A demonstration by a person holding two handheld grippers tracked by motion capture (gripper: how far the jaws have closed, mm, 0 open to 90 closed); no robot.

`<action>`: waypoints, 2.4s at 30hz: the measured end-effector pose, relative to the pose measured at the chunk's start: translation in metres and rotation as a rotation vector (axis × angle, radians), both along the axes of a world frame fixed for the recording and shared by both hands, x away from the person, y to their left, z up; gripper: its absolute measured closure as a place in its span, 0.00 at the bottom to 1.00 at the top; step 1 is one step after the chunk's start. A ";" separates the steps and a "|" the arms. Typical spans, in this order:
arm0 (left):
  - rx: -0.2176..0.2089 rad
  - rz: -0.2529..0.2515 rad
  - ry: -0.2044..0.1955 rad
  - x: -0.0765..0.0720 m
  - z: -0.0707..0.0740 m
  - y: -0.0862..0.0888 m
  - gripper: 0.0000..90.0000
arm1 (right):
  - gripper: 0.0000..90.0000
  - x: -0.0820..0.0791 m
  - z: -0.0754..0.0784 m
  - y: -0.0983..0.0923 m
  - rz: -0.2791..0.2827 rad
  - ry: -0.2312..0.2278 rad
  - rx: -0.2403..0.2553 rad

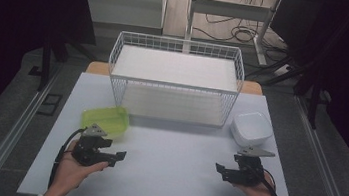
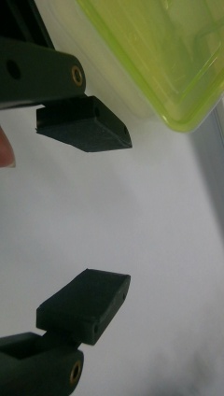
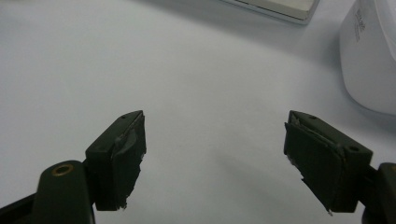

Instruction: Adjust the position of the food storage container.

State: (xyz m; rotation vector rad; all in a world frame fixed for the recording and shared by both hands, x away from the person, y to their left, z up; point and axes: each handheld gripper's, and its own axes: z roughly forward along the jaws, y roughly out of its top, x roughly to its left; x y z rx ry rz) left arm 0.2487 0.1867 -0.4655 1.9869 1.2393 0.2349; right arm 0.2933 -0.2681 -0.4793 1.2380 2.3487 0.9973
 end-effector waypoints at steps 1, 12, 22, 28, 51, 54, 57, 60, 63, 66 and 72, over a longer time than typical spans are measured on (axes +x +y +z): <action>-0.003 0.000 0.001 0.002 0.002 0.001 0.34 | 0.23 -0.001 0.000 0.000 0.000 0.003 0.000; -0.002 -0.005 0.028 0.024 0.023 0.020 0.35 | 0.23 -0.002 -0.001 -0.003 -0.007 0.011 0.005; 0.033 0.016 0.049 0.043 0.029 0.035 0.33 | 0.24 -0.005 0.002 -0.001 0.003 -0.001 -0.001; 0.019 0.009 0.051 0.052 0.037 0.041 0.33 | 0.24 -0.005 0.000 0.000 0.007 0.003 0.001; 0.050 0.100 0.107 0.119 0.040 0.082 0.40 | 0.23 -0.003 -0.001 -0.002 0.005 0.001 -0.011; 0.048 0.110 0.114 0.125 0.039 0.084 0.42 | 0.23 -0.003 -0.001 -0.002 0.004 0.001 -0.011; 0.037 0.120 0.134 0.134 0.036 0.088 0.45 | 0.23 -0.003 -0.001 -0.002 0.004 0.000 -0.012; 0.074 0.122 0.156 0.145 0.029 0.090 0.47 | 0.23 -0.003 -0.001 -0.001 0.007 0.001 -0.016; 0.089 0.128 0.171 0.152 0.024 0.091 0.50 | 0.23 -0.003 -0.002 -0.002 0.006 0.003 -0.016; 0.106 0.133 0.189 0.160 0.018 0.092 0.55 | 0.23 -0.002 -0.002 -0.002 0.005 0.004 -0.018; 0.109 0.150 0.209 0.172 0.007 0.094 0.63 | 0.23 -0.002 -0.003 -0.003 0.002 0.006 -0.024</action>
